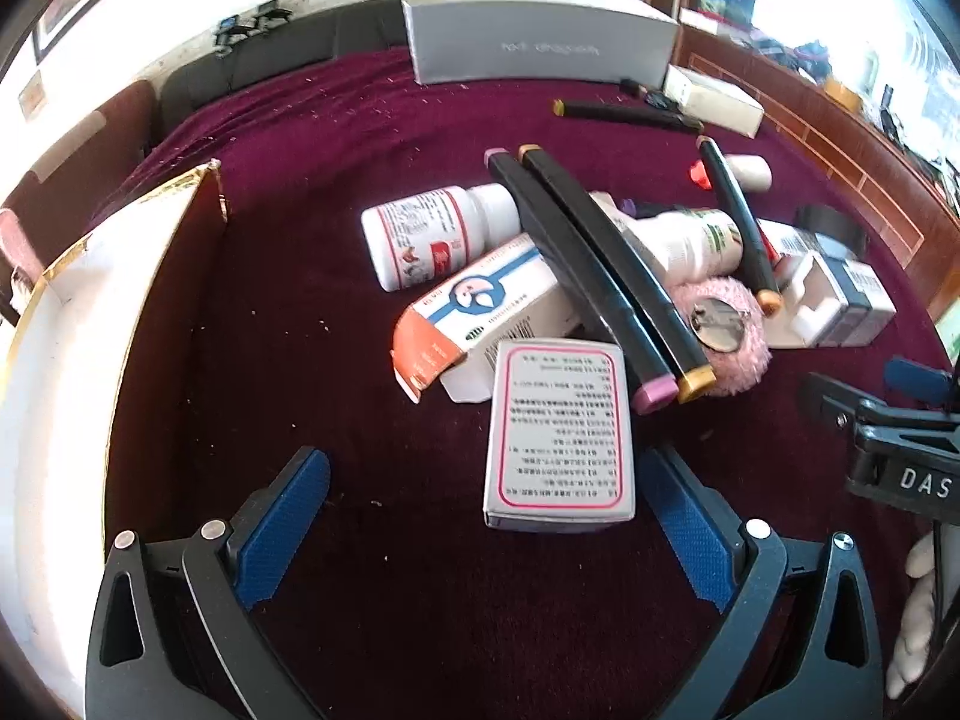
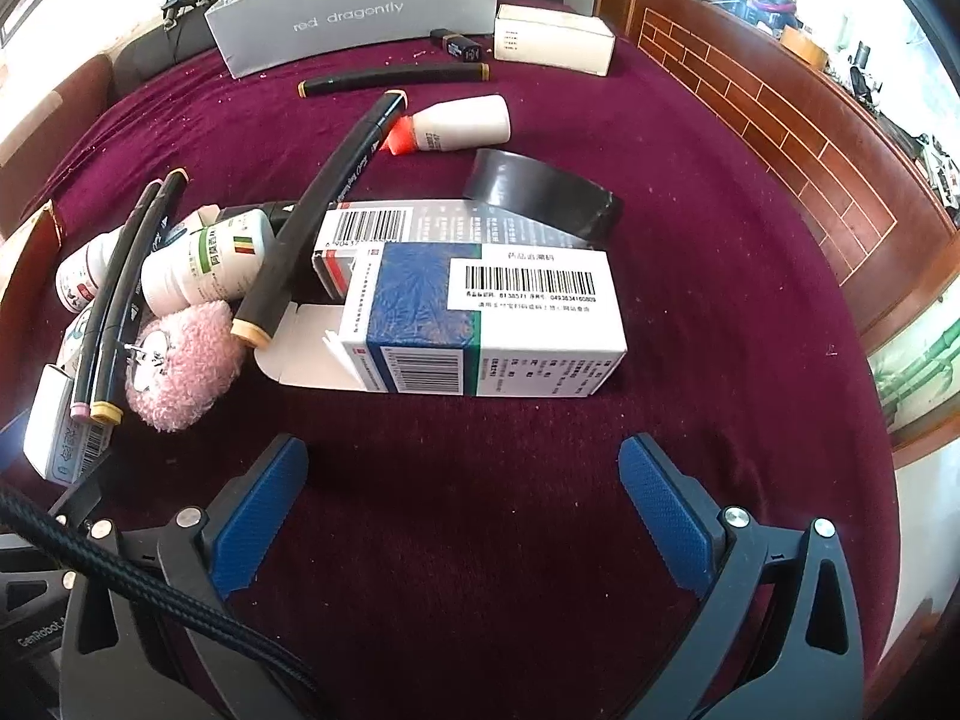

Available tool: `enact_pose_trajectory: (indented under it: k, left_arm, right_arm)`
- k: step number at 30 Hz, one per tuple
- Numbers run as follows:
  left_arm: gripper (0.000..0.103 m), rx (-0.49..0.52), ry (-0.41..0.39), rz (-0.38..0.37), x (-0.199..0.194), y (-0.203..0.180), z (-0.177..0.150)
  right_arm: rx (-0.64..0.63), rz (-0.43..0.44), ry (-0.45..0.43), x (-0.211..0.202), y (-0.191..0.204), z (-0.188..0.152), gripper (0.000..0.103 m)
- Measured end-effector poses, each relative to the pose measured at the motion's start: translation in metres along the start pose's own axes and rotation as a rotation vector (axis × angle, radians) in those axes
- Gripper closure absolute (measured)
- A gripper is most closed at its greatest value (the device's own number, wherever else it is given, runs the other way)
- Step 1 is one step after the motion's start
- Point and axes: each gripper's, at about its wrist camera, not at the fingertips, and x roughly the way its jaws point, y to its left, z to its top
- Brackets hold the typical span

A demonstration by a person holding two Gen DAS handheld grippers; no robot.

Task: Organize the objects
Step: 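Move the left gripper toward the white leaflet card on the pile, then grasp the white leaflet card with the left gripper and lift it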

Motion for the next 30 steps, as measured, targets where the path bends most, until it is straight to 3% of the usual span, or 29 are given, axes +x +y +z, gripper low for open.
enact_pose_trajectory:
  k: [3,5,8,15,17,23,26,30]
  left_arm:
    - [0.002,0.017,0.022,-0.055,0.000,0.004,0.003]
    - [0.002,-0.046,0.002,-0.162,-0.009,0.023,0.001]
    - [0.003,-0.098,-0.051,-0.228,-0.021,0.045,-0.004]
    - [0.003,-0.074,-0.137,-0.210,-0.033,0.050,0.003]
    - [0.003,-0.040,-0.163,-0.172,-0.033,0.041,0.006]
    - [0.006,0.068,-0.158,-0.126,-0.026,0.016,0.007]
    - [0.020,0.064,-0.142,-0.127,-0.021,0.013,0.011]
    - [0.056,0.051,-0.095,-0.161,-0.012,0.010,0.014]
  right_arm:
    - [0.005,-0.005,-0.038,-0.003,0.001,-0.005,0.000]
    - [0.008,-0.005,-0.039,-0.003,0.002,-0.004,0.000]
    - [0.010,-0.007,-0.043,-0.003,0.003,-0.004,0.000]
    - [0.016,-0.007,-0.049,-0.003,0.002,-0.004,0.000]
    - [0.015,-0.007,-0.048,-0.003,0.002,-0.004,0.000]
    - [0.015,-0.006,-0.049,-0.003,0.002,-0.005,0.000]
    - [0.015,-0.006,-0.049,-0.003,0.001,-0.005,0.000]
    - [0.015,-0.006,-0.049,-0.003,0.001,-0.005,0.000]
